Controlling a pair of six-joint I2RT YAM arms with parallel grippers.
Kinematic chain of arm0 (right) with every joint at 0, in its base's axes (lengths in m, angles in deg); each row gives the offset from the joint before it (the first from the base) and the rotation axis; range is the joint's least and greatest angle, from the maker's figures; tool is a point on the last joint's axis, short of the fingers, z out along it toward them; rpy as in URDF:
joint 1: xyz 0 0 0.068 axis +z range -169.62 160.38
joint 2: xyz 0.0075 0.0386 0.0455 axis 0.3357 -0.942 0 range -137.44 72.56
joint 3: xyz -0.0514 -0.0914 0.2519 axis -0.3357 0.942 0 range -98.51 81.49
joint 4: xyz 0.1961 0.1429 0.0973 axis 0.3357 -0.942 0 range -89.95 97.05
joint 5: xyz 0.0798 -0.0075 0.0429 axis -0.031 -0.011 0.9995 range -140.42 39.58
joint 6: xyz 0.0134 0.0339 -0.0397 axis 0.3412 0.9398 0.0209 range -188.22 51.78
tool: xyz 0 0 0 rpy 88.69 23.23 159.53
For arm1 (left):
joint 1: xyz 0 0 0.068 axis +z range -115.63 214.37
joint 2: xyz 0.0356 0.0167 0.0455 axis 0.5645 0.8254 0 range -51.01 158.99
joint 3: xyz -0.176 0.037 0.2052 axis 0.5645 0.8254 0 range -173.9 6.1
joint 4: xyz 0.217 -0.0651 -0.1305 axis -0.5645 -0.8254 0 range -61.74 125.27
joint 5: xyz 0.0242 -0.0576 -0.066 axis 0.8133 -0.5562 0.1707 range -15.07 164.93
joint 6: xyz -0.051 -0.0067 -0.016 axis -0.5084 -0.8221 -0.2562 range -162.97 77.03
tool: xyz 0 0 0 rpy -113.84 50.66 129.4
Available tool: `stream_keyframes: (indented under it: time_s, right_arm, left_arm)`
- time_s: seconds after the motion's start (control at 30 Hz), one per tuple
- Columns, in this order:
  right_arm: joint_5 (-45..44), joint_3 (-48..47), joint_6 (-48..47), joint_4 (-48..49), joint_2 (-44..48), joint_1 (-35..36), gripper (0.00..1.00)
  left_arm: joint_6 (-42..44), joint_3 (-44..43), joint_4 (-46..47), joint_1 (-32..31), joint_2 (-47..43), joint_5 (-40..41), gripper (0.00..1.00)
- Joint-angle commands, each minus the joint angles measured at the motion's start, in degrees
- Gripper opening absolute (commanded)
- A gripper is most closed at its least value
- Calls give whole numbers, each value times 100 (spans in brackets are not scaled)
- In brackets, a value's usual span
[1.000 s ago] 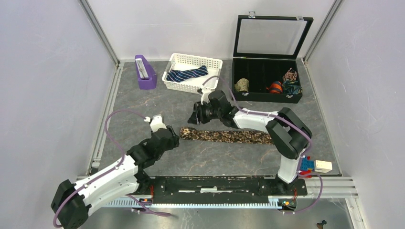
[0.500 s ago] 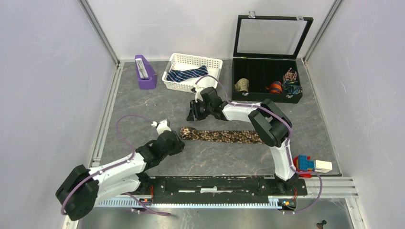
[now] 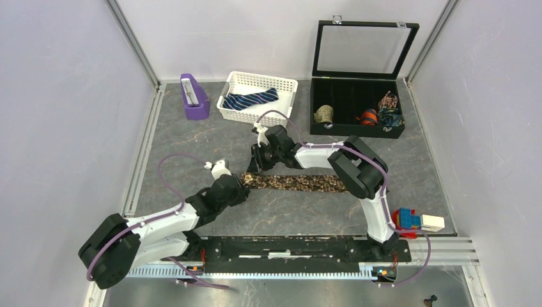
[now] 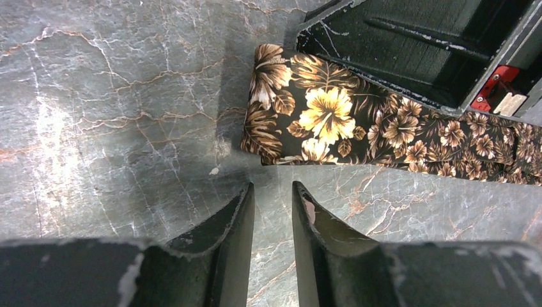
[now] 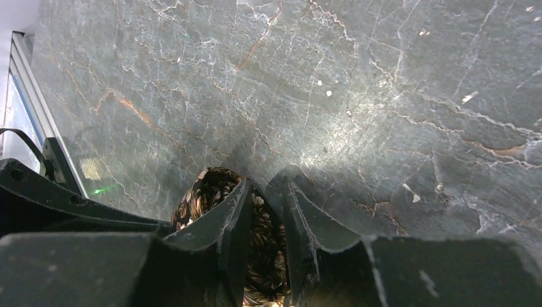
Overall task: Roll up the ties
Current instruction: Roll the tie at the center of the board.
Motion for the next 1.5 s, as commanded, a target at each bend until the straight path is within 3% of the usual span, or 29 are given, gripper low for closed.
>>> stream_keyframes:
  time_s: [0.0, 0.73, 1.1, 1.47]
  right_arm:
    - [133, 164, 43, 230, 71, 31, 32]
    - [184, 544, 368, 602, 135, 176, 31]
    - [181, 212, 220, 406, -90, 139, 27]
    - [-38, -441, -123, -236, 10, -142, 37]
  left_arm:
    - [-148, 171, 278, 22, -26, 327, 34]
    - [427, 288, 897, 40, 155, 888, 28]
    - [629, 262, 798, 75, 152, 842, 27]
    - [520, 217, 464, 75, -281, 630, 28]
